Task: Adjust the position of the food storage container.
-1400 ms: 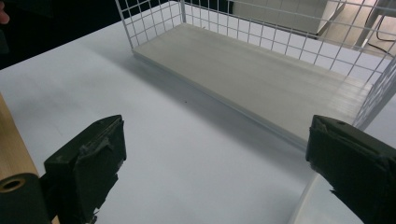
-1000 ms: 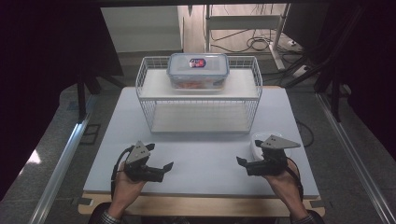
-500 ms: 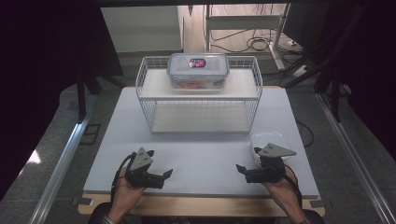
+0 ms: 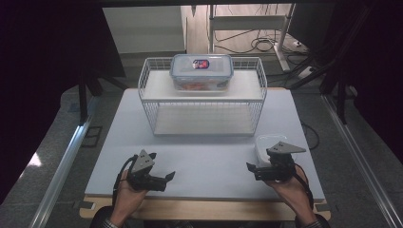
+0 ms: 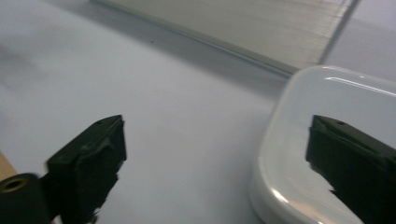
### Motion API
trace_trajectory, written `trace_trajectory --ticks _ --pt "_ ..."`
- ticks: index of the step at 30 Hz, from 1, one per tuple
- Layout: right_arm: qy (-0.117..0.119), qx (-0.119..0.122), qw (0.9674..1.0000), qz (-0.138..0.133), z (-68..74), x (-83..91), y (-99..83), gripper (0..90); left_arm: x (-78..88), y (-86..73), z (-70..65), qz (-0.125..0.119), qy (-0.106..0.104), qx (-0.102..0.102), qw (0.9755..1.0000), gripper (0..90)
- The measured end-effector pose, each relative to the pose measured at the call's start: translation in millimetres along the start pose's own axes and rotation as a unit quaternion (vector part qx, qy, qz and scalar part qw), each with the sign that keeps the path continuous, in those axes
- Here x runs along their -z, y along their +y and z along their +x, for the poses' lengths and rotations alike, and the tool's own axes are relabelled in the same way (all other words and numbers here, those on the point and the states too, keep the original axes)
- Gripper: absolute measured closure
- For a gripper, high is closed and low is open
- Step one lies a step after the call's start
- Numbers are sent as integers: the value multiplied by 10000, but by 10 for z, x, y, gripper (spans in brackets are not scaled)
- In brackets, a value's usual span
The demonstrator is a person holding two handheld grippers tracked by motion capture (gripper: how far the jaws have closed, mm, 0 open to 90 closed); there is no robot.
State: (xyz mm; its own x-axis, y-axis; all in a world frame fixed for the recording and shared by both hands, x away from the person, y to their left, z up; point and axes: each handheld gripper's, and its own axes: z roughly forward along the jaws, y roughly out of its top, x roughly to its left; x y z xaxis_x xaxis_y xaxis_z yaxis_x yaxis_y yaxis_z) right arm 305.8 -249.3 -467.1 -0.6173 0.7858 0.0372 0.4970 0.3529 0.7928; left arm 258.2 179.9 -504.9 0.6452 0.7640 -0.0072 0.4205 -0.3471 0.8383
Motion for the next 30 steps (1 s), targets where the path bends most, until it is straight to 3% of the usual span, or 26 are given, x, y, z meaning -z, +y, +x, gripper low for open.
trace_trajectory --ticks 2,7,10,14,19,30 --pt "2 -113 9999 -1 -60 30 10 161 -3 -3 4 8 4 10 10000 33" --pt "-252 -327 9991 8 -264 103 27 369 -6 -7 16 18 -9 54 10000 35" --pt "-301 -372 9988 22 -381 135 27 504 -13 -9 16 38 -12 50 10000 36" --pt "-584 -324 9978 14 -531 200 34 703 -19 -10 14 46 -17 44 10000 38" --pt "-837 -474 9953 -80 -735 283 28 892 -18 -15 29 38 -1 94 9999 40" --pt "-1319 -808 9879 91 -1144 248 -77 897 -32 -23 44 64 -3 156 9999 43"
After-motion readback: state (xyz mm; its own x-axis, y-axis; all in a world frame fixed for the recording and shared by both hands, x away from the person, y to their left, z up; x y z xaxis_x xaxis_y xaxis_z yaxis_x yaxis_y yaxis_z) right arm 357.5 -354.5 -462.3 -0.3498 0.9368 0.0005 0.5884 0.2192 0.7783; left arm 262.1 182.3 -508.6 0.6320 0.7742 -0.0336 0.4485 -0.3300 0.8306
